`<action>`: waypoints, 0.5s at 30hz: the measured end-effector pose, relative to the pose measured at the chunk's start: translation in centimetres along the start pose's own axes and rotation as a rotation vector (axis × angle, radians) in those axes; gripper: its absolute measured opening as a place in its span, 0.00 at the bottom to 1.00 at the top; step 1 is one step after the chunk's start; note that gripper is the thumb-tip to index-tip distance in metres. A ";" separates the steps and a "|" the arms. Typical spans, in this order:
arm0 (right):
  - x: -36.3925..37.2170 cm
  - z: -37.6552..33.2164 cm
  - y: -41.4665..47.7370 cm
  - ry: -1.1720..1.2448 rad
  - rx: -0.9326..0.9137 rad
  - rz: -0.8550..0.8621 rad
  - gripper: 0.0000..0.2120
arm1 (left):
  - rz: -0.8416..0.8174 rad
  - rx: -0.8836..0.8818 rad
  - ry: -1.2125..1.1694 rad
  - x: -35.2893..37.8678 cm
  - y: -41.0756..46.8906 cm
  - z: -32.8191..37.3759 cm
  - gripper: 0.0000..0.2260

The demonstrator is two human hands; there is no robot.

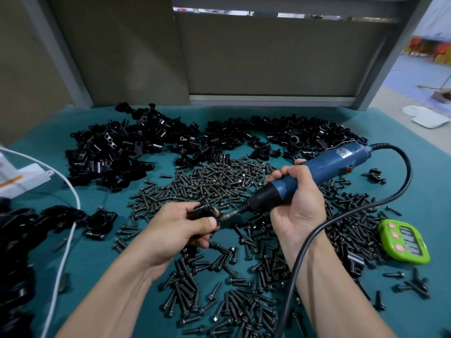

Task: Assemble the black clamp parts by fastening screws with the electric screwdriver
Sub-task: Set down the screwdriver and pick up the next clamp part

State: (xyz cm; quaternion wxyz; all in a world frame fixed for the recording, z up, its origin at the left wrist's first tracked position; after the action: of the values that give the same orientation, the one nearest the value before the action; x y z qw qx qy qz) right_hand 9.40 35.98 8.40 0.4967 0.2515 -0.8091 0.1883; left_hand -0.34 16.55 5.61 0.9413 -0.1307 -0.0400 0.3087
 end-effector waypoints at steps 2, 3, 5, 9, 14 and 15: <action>0.0 0.0 -0.1 -0.002 -0.004 -0.002 0.14 | 0.013 -0.003 -0.003 0.0 0.0 0.0 0.07; 0.0 0.0 -0.1 -0.004 -0.006 0.000 0.14 | 0.019 -0.005 -0.010 0.0 0.0 0.0 0.07; 0.0 0.0 -0.1 -0.007 -0.008 0.005 0.15 | 0.025 -0.013 -0.024 -0.1 0.0 -0.1 0.06; 0.1 0.0 -0.1 -0.009 -0.011 0.002 0.15 | 0.025 -0.022 -0.045 0.1 0.0 0.0 0.07; 0.1 0.1 -0.1 -0.001 0.000 -0.014 0.15 | 0.028 -0.025 -0.054 0.2 -0.1 0.1 0.06; 0.1 0.1 -0.1 0.003 0.001 -0.020 0.15 | 0.027 -0.025 -0.054 0.3 -0.1 0.1 0.05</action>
State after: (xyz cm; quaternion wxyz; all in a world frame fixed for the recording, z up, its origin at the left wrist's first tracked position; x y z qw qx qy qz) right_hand 9.37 35.83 8.41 0.4998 0.2592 -0.8057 0.1841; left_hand -0.08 16.67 5.70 0.9339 -0.1347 -0.0672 0.3244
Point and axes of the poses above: each hand's wrist, its own y-axis towards the middle knuckle, its own x-axis out of the palm, z = x × y, the point moved 6 cm from there along y, towards the middle knuckle, and after that the axes turned 6 degrees about -z, right-handed, at the moved point
